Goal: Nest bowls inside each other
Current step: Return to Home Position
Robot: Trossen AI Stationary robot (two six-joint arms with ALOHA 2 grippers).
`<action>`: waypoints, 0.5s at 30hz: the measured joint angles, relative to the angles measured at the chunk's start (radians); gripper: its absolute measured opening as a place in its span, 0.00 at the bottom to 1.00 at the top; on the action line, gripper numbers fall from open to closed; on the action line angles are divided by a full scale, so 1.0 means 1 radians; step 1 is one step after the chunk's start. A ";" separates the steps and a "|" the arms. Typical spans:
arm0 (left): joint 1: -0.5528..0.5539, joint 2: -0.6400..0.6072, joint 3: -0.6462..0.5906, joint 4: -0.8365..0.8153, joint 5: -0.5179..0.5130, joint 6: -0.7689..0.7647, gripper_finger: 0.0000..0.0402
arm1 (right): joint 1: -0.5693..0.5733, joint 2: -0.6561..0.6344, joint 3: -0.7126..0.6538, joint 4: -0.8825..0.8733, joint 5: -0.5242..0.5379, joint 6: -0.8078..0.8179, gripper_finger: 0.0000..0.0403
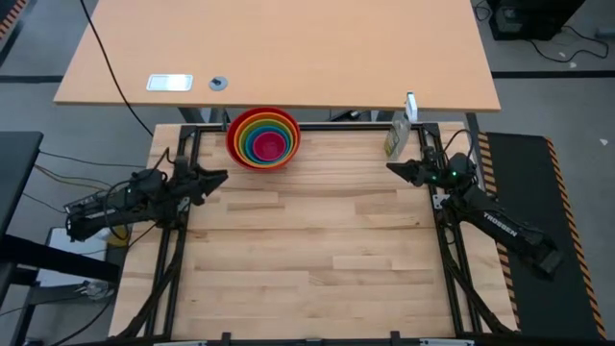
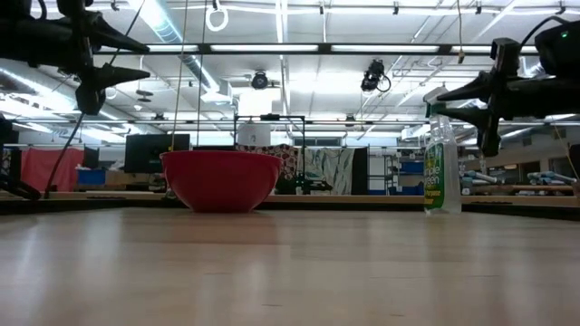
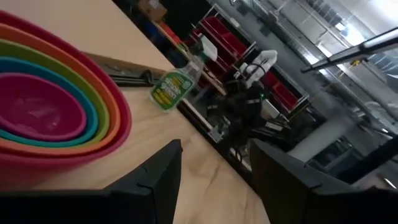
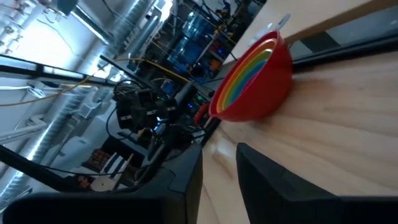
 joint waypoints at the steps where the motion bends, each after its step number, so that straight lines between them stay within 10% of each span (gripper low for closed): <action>1: 0.000 0.000 0.000 -0.005 0.004 0.000 0.48 | 0.000 0.000 0.000 0.005 0.001 0.002 0.26; 15: 0.000 0.001 0.000 -0.291 0.104 -0.063 0.48 | 0.027 0.000 0.000 -0.015 0.122 -0.084 0.26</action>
